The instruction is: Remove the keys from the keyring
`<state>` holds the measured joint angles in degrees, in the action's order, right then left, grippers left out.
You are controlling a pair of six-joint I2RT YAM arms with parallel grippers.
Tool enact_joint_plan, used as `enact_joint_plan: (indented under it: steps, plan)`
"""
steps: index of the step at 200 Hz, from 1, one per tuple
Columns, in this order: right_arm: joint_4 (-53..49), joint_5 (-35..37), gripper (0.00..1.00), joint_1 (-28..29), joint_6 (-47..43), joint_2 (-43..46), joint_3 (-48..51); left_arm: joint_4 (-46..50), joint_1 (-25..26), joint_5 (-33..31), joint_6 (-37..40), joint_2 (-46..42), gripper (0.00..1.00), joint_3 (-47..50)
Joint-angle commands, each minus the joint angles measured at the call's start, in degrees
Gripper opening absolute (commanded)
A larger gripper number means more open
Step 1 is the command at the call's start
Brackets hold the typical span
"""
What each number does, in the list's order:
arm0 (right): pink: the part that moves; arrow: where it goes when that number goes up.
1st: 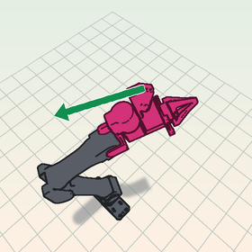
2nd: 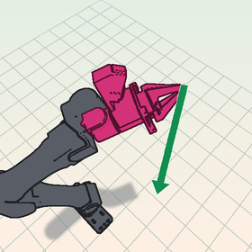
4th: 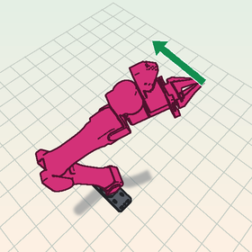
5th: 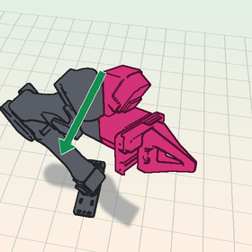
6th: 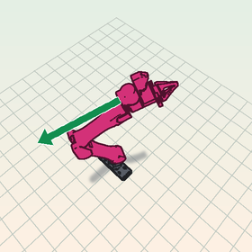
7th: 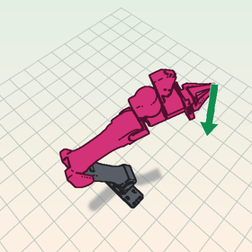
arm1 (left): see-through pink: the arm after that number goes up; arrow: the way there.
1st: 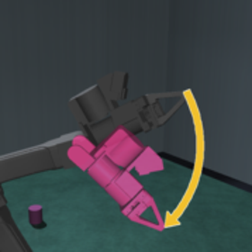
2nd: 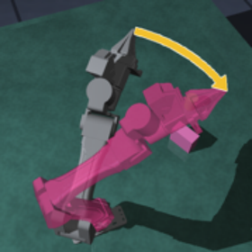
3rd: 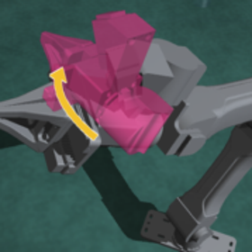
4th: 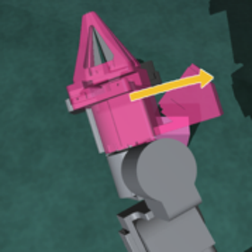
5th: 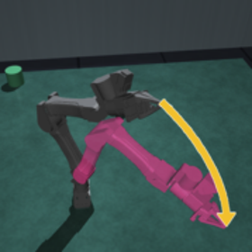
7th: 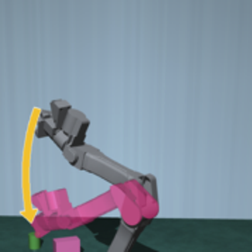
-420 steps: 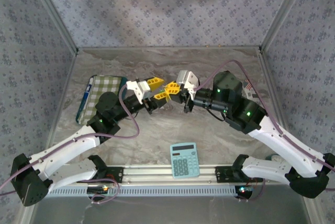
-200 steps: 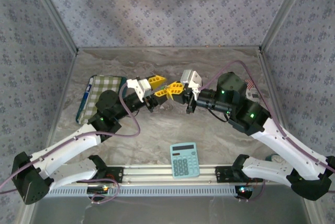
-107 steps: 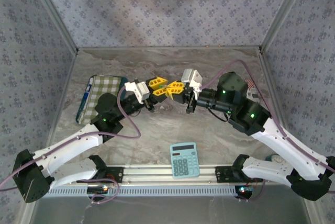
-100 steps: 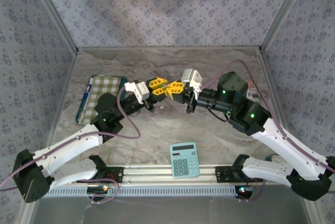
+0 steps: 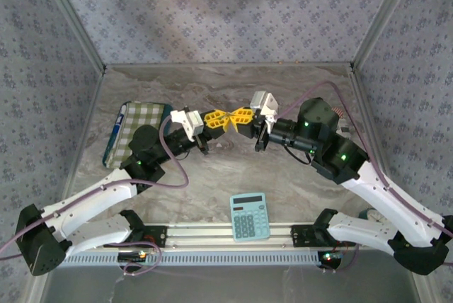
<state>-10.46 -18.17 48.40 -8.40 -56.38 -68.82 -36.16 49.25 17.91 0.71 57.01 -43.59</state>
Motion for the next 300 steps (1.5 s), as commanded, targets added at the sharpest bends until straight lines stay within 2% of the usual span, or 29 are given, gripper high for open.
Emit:
enact_joint_plan:
  steps: [1,56,107,137,200,258,300]
  plan:
    - [1.7,1.6,0.0,0.2,-2.7,2.0,2.3,1.9,-0.3,-1.8,-3.8,-1.4,0.0,-2.1]
    - [10.3,4.4,0.0,2.8,-9.9,5.7,10.2,0.8,-1.6,-1.3,-11.1,-1.6,0.0,-1.5]
    - [12.3,5.6,0.0,6.4,-17.4,7.5,13.8,-3.5,-4.7,0.0,-19.6,-1.5,0.0,0.7]
    - [11.1,6.3,0.0,8.9,-21.1,8.3,14.5,-4.9,-6.4,2.3,-23.1,-1.1,0.0,1.0]
    - [7.5,8.6,0.0,15.1,-27.1,8.7,13.7,-7.7,-8.7,3.0,-31.6,-0.1,0.0,0.5]
    - [6.6,8.2,0.0,17.0,-27.3,10.4,13.5,-8.5,-9.3,3.6,-33.9,0.3,0.0,0.4]
    - [2.4,9.2,0.0,20.4,-30.0,6.9,11.3,-5.9,-9.3,5.3,-34.1,0.8,0.0,-1.7]
